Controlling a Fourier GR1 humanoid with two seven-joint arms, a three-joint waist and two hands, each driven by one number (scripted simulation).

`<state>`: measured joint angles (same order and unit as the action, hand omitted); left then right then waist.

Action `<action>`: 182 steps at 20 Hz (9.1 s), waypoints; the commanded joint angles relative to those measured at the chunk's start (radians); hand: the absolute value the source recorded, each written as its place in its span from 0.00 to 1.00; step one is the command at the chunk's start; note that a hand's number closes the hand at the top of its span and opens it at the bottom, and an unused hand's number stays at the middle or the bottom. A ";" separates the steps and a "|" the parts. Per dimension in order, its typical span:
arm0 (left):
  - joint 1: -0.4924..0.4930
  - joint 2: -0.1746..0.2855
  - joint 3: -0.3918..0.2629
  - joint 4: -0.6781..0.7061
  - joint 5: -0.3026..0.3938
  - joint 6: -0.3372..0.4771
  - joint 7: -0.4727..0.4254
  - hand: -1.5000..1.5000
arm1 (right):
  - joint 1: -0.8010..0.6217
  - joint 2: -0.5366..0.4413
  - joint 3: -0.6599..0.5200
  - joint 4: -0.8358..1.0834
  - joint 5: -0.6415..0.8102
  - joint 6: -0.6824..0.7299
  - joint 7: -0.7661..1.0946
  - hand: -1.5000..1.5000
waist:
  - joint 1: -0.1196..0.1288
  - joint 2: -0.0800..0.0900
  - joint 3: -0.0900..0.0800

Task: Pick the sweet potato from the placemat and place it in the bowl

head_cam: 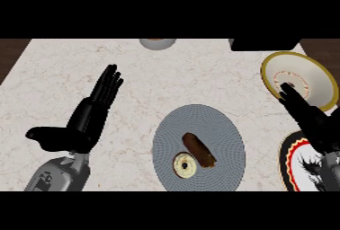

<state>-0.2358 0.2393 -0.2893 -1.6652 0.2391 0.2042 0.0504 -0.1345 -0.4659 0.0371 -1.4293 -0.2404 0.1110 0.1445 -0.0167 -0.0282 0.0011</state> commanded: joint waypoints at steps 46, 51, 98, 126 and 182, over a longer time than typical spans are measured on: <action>0.089 0.186 0.280 0.108 -0.091 -0.019 0.085 0.50 | -0.452 0.442 0.680 -0.296 1.204 0.872 0.636 0.00 | 0.028 0.027 -0.002; 0.087 0.168 0.287 0.149 -0.092 -0.032 0.061 0.50 | -0.425 0.438 0.703 -0.190 1.240 0.907 0.675 0.00 | 0.022 0.029 -0.002; 0.093 0.039 0.410 0.167 -0.224 -0.141 0.025 0.50 | -0.327 0.464 0.684 0.350 1.659 0.375 0.226 1.00 | 0.025 0.031 -0.001; 0.102 0.029 0.405 0.126 -0.237 -0.164 0.055 0.50 | -0.768 0.367 -0.118 0.409 1.676 -0.199 0.794 1.00 | 0.046 0.032 -0.001; 0.111 -0.024 0.416 0.098 -0.288 -0.132 0.078 0.50 | -0.618 -0.196 -1.081 0.988 0.650 -0.407 -0.384 0.00 | 0.008 0.027 0.001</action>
<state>-0.1461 0.2438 0.1467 -1.5520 -0.0256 0.0463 0.1264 -0.8229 -0.6227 -0.9681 -0.4117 0.5206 -0.3899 -0.1652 0.0024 0.0030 0.0041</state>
